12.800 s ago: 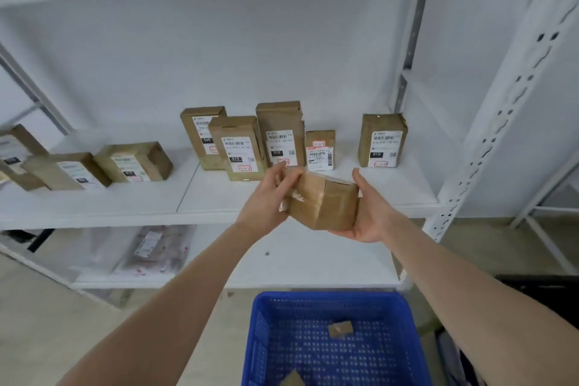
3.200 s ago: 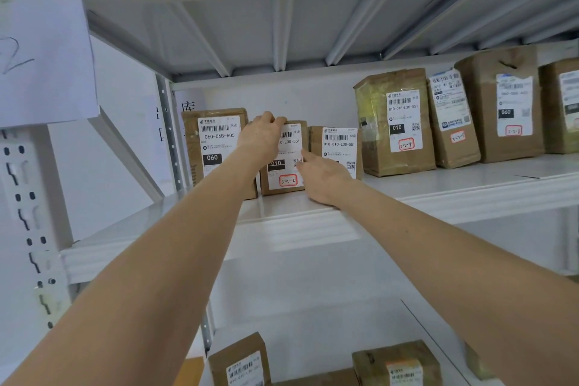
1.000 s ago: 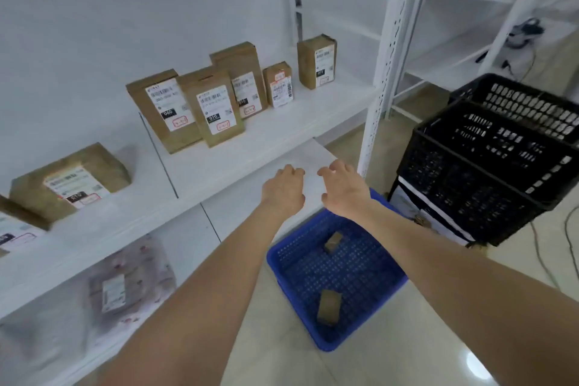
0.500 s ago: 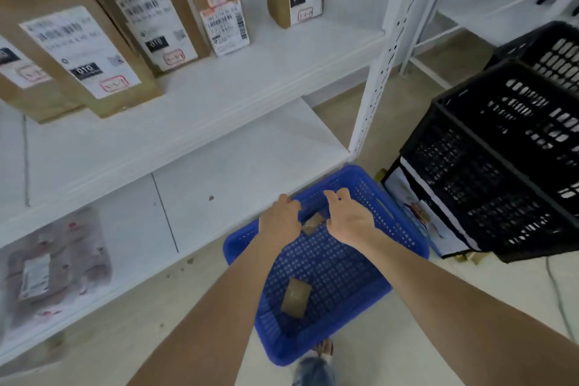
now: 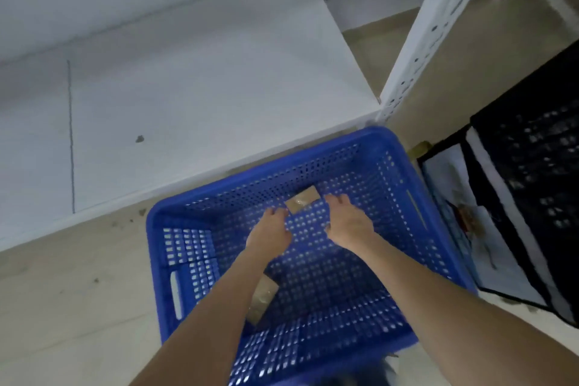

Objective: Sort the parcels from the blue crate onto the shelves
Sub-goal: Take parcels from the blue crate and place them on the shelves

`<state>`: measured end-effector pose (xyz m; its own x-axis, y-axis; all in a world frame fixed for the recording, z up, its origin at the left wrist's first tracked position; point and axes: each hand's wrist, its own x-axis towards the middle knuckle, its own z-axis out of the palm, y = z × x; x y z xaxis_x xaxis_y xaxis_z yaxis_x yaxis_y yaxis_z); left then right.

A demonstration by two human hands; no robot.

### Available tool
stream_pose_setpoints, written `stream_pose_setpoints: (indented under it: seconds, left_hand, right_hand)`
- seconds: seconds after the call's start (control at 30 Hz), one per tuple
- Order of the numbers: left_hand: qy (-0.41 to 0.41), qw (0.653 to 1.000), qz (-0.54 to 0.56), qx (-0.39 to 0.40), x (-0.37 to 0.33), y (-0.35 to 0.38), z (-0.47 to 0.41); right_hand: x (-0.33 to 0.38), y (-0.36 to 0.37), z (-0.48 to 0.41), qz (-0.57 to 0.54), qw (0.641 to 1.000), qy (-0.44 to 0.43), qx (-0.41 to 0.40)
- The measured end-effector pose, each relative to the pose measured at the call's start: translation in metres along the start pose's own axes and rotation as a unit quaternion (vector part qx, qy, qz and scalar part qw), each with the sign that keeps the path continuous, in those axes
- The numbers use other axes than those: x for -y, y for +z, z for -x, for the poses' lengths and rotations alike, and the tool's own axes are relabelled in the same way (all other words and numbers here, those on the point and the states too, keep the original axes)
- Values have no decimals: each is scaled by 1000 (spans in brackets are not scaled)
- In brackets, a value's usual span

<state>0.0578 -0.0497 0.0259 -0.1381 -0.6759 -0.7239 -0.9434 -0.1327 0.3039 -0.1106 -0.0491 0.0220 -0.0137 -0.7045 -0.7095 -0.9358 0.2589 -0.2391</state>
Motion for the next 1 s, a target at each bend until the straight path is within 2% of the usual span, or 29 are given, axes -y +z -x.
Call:
stream_pose_setpoints:
  seconds: [0.1,0.27,0.4,0.5,0.6,0.7,0.73,0.83,0.9,1.0]
  left_hand:
    - [-55,996,73,-2,20,41,-63]
    - [-131,965,226,-27,50,98,-158]
    - [-149,917,367,-53,58,120,-211]
    - [-179,859,479,-4,57,128,-228]
    - [-213,792,571,-23,53,138,-228]
    - [-244,721,641,-100,51,136,-200]
    - [-250,708,650,-117,50,131,-187]
    - [-227,714,647,-139,45,99,-137]
    - [-209,714,653,-144,40,67,-98]
    - [-176,719,661,-121,28,14,-36]
  right_hand:
    - [-17,44,-68,-40,999,2,20]
    - [-26,106,-172,-131,990,12,58]
    - [-23,133,-239,-226,973,27,38]
    - [-23,145,-259,-328,942,43,56]
    - [-27,146,-254,-440,895,67,17]
    - [-28,137,-226,-537,834,125,-20]
    - [-26,130,-212,-550,824,137,-25]
    - [-19,101,-165,-601,788,134,-12]
    - [-9,69,-123,-648,752,113,41]
    - [7,16,-57,-666,733,68,122]
